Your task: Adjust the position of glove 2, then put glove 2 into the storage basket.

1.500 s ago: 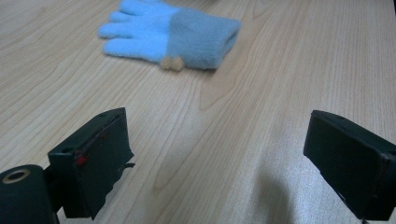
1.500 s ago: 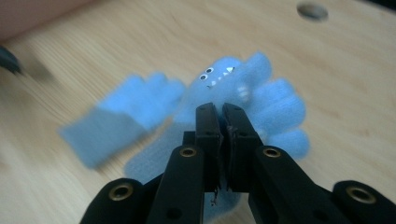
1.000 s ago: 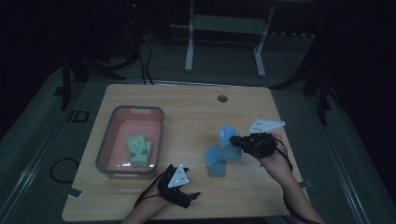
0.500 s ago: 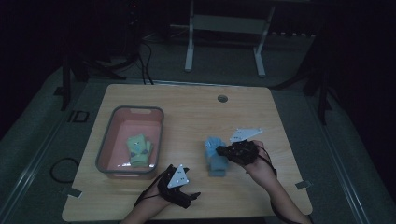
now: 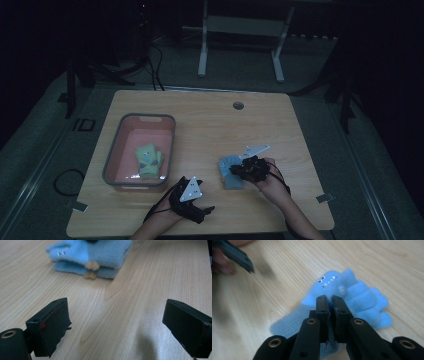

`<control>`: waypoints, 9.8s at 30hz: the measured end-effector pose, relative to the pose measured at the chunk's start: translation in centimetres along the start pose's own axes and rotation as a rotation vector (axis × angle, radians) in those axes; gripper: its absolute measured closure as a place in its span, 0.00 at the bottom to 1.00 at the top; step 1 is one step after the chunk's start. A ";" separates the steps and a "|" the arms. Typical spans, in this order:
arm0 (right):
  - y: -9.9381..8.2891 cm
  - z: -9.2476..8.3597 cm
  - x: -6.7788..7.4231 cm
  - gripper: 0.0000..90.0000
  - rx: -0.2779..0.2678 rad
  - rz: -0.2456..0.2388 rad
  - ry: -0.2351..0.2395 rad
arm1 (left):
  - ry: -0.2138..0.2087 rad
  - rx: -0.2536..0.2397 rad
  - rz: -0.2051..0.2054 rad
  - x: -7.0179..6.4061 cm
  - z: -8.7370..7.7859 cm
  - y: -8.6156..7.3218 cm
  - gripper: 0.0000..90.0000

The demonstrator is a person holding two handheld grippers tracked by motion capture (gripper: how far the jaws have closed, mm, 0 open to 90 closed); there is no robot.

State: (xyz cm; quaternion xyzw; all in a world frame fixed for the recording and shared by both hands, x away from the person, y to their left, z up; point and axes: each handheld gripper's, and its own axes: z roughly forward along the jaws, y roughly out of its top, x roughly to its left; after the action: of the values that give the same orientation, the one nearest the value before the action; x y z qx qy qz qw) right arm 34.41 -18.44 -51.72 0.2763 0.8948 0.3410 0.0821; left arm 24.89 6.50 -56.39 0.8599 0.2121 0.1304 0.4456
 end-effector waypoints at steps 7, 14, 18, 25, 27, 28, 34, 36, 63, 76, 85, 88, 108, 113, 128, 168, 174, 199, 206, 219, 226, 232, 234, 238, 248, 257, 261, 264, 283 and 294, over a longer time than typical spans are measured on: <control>-0.9 1.4 0.0 0.92 0.039 -0.007 -0.011 | 0.006 0.006 0.011 -0.1 0.1 0.1 0.08; -0.8 0.8 0.0 0.77 0.021 -0.009 -0.001 | 0.023 -0.026 0.023 -0.3 -0.1 0.3 0.08; -0.6 -0.5 -0.4 0.51 -0.036 0.006 0.015 | 0.020 -0.046 0.004 -0.3 -0.2 0.5 0.09; -1.0 -2.0 -2.0 0.16 -0.111 0.079 0.068 | -0.002 -0.041 -0.019 -0.4 -0.1 1.8 0.09; -1.2 -2.2 -2.5 0.18 -0.122 0.067 0.054 | -0.009 -0.027 0.011 -0.5 0.0 2.3 0.09; -1.1 -2.4 -2.7 0.17 -0.125 0.070 0.047 | -0.018 -0.028 0.025 -0.6 0.1 2.4 0.09; -0.6 -2.5 -3.7 0.16 -0.101 0.108 0.031 | -0.059 -0.019 0.087 -0.9 1.6 3.9 0.10; -0.3 -2.4 -3.9 0.15 -0.100 0.147 0.056 | -0.087 -0.007 0.091 -0.8 2.5 4.5 0.10; -0.8 3.1 -5.0 0.38 0.014 0.152 -0.045 | -0.086 0.082 0.286 0.8 7.9 6.1 0.47; -0.9 3.0 -4.5 0.86 0.000 0.140 0.062 | -0.055 0.109 0.260 1.3 8.0 6.5 0.79; 0.4 2.1 -4.4 0.91 -0.029 0.160 0.115 | -0.058 0.129 0.293 1.4 6.7 7.5 0.84; 1.1 1.8 -4.3 0.91 -0.048 0.162 0.132 | -0.052 0.127 0.293 1.6 5.7 8.1 0.84; 8.7 -0.2 -1.0 0.91 -0.141 0.073 0.199 | 0.062 0.163 0.313 2.7 -3.2 11.1 0.84; 10.6 0.2 -0.1 0.91 -0.149 0.045 0.215 | 0.092 0.172 0.299 3.3 -4.9 10.8 0.84; 16.8 3.9 3.3 0.91 -0.131 -0.030 0.255 | 0.185 0.208 0.238 5.9 -9.5 8.1 0.84; 21.4 15.0 8.0 0.61 -0.031 -0.058 0.302 | 0.211 0.393 0.051 11.3 -11.9 -0.3 0.66; 21.1 13.9 7.3 0.49 -0.044 -0.047 0.307 | 0.237 0.352 -0.004 11.6 -12.7 -0.3 0.41; 17.2 6.6 4.6 0.18 -0.128 -0.076 0.316 | 0.210 0.128 -0.065 9.2 -11.8 4.0 0.09; 14.9 5.1 3.6 0.17 -0.121 -0.085 0.292 | 0.146 0.116 -0.043 7.8 -10.1 5.2 0.09; 11.1 3.8 1.2 0.16 -0.095 -0.078 0.253 | 0.080 0.096 -0.013 5.8 -7.1 6.5 0.09; 8.9 3.4 0.2 0.16 -0.081 -0.070 0.235 | 0.021 0.103 -0.005 4.7 -5.3 6.8 0.09; 6.9 2.9 -0.5 0.16 -0.075 -0.054 0.216 | -0.012 0.111 0.004 3.9 -3.7 6.7 0.09; 6.3 2.8 -0.8 0.16 -0.073 -0.044 0.210 | -0.023 0.119 0.013 3.7 -3.2 6.7 0.09; 5.3 2.7 -1.1 0.16 -0.068 -0.042 0.207 | -0.036 0.121 0.014 3.4 -2.4 6.6 0.09; 2.3 2.6 -1.5 0.16 -0.064 -0.036 0.201 | -0.104 0.124 0.030 2.1 0.0 5.8 0.09; 0.2 2.6 -1.7 0.16 -0.067 -0.019 0.199 | -0.145 0.117 0.061 1.4 1.5 4.9 0.09; -0.6 2.5 -1.7 0.16 -0.081 -0.026 0.189 | -0.164 0.117 0.065 1.0 2.1 4.5 0.09; -1.2 2.3 -1.7 0.16 -0.076 -0.024 0.175 | -0.171 0.124 0.066 0.7 2.5 4.3 0.09; -5.5 0.2 -2.7 0.15 -0.129 0.029 0.121 | -0.202 0.131 0.052 0.1 3.3 2.6 0.09; -6.9 -0.7 -2.1 0.15 -0.147 0.019 0.086 | -0.179 0.106 0.021 0.0 2.6 2.5 0.09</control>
State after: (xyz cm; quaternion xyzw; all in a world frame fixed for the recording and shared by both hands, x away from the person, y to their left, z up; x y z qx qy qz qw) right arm 32.92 -24.24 -55.83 0.2629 0.8674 0.4182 0.0604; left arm 26.59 3.35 -55.86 0.8928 0.1687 0.0463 0.4150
